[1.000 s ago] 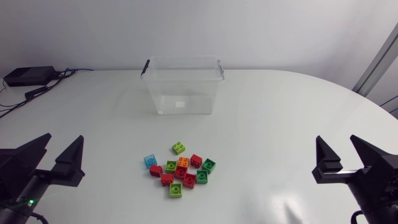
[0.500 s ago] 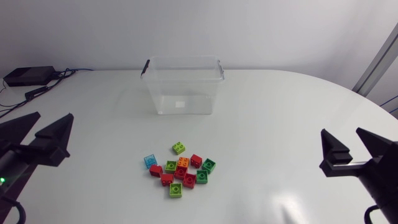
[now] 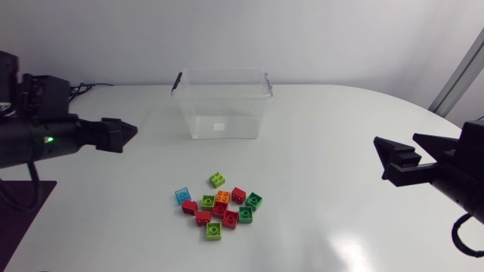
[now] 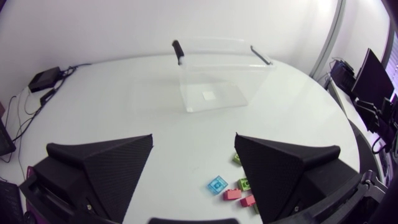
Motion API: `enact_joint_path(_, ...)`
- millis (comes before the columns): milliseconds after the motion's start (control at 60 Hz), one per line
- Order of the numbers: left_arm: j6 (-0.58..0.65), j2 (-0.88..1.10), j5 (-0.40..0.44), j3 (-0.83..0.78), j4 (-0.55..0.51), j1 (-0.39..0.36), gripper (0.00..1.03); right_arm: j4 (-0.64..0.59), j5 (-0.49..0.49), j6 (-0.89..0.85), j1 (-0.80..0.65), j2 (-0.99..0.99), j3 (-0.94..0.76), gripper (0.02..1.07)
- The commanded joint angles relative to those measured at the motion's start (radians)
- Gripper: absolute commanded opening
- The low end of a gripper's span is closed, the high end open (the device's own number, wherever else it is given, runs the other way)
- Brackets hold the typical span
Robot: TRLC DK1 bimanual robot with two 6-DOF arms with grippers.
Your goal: Place the duplo bricks in the container
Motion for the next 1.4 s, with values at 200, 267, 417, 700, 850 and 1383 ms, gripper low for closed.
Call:
enact_joint_path(200, 0.299, 0.372, 0.082, 0.162, -0.073, -0.003, 0.86, -0.046, -0.027, 0.030, 0.030, 0.184, 0.071, 1.03)
enact_joint_path(267, 0.351, 0.411, 0.087, 0.179, -0.093, -0.008, 0.86, -0.049, -0.041, 0.030, 0.029, 0.213, 0.077, 1.03)
enact_joint_path(417, 0.563, 0.473, 0.125, 0.172, -0.152, -0.051, 0.92, -0.077, -0.089, 0.033, 0.021, 0.301, 0.102, 1.03)
enact_joint_path(700, 0.776, 0.628, 0.217, 0.146, -0.127, -0.020, 0.92, -0.175, -0.168, 0.033, 0.019, 0.373, 0.155, 1.03)
enact_joint_path(850, 0.844, 0.678, 0.249, 0.117, -0.118, 0.004, 0.92, -0.222, -0.095, -0.097, 0.084, 0.371, 0.166, 1.03)
enact_joint_path(1383, 0.899, 0.704, 0.255, 0.016, -0.012, -0.013, 0.87, -0.276, -0.196, -0.299, 0.131, 0.397, 0.165, 1.03)
